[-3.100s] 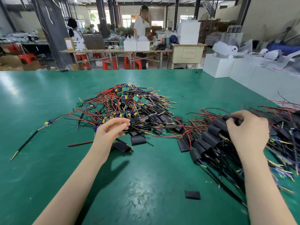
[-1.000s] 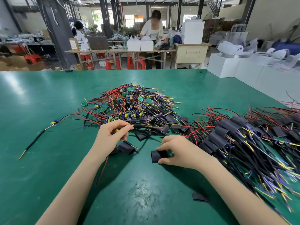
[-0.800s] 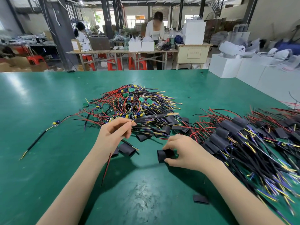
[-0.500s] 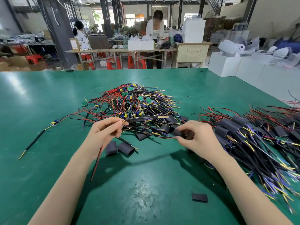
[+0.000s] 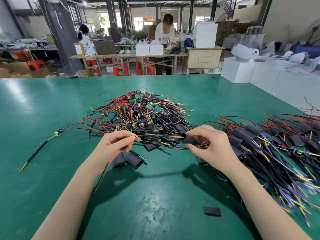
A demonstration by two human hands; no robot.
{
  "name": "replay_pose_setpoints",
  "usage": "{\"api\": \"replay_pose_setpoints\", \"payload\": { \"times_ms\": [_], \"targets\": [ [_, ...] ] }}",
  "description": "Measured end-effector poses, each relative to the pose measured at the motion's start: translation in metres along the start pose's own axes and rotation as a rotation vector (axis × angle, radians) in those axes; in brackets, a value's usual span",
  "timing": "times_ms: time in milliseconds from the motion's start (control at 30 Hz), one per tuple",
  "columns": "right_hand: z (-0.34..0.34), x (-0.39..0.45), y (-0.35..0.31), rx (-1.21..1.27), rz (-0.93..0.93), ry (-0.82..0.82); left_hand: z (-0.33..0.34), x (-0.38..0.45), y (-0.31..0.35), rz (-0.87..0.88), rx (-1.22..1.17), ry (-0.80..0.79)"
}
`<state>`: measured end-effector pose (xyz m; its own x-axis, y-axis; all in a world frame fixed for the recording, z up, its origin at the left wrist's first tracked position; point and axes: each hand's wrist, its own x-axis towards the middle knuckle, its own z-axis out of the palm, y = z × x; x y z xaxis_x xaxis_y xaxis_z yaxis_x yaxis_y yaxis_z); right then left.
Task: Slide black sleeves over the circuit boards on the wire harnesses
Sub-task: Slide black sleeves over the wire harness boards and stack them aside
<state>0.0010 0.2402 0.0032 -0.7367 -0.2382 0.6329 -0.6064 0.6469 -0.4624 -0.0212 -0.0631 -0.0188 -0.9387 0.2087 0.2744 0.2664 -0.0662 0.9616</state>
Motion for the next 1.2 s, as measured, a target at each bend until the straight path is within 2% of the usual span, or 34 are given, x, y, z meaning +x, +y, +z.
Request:
{"api": "replay_pose_setpoints", "payload": {
  "times_ms": [133, 233, 400, 533, 600, 700, 800, 900, 1000, 1200],
  "targets": [
    [0.003, -0.001, 0.000, -0.181, -0.111, -0.068, 0.002, -0.002, 0.005, 0.028, 0.223, -0.089],
    [0.008, -0.002, 0.000, -0.322, -0.172, -0.118, 0.008, -0.004, 0.009, 0.014, 0.290, -0.144],
    [0.018, -0.004, -0.010, -0.289, -0.189, -0.118, 0.019, -0.006, 0.010, -0.015, 0.337, -0.154],
    [0.034, -0.006, -0.026, -0.245, -0.233, -0.087, 0.043, -0.008, 0.003, -0.019, 0.465, -0.228],
    [0.033, -0.005, -0.027, -0.249, -0.233, -0.026, 0.049, -0.009, 0.004, -0.040, 0.418, -0.233],
    [0.025, -0.004, -0.022, -0.226, -0.182, 0.073, 0.044, -0.009, 0.009, -0.135, 0.117, -0.226],
    [0.020, -0.006, -0.019, -0.227, -0.155, 0.114, 0.042, -0.009, 0.010, -0.239, -0.020, -0.168],
    [0.021, -0.005, -0.019, -0.264, -0.191, 0.068, 0.042, -0.007, 0.006, -0.232, 0.017, -0.085],
    [0.027, -0.006, -0.024, -0.253, -0.204, -0.028, 0.041, -0.008, 0.005, -0.164, 0.092, -0.120],
    [0.029, -0.009, -0.028, -0.029, -0.095, -0.160, 0.041, -0.008, 0.006, -0.096, 0.150, -0.145]
  ]
}}
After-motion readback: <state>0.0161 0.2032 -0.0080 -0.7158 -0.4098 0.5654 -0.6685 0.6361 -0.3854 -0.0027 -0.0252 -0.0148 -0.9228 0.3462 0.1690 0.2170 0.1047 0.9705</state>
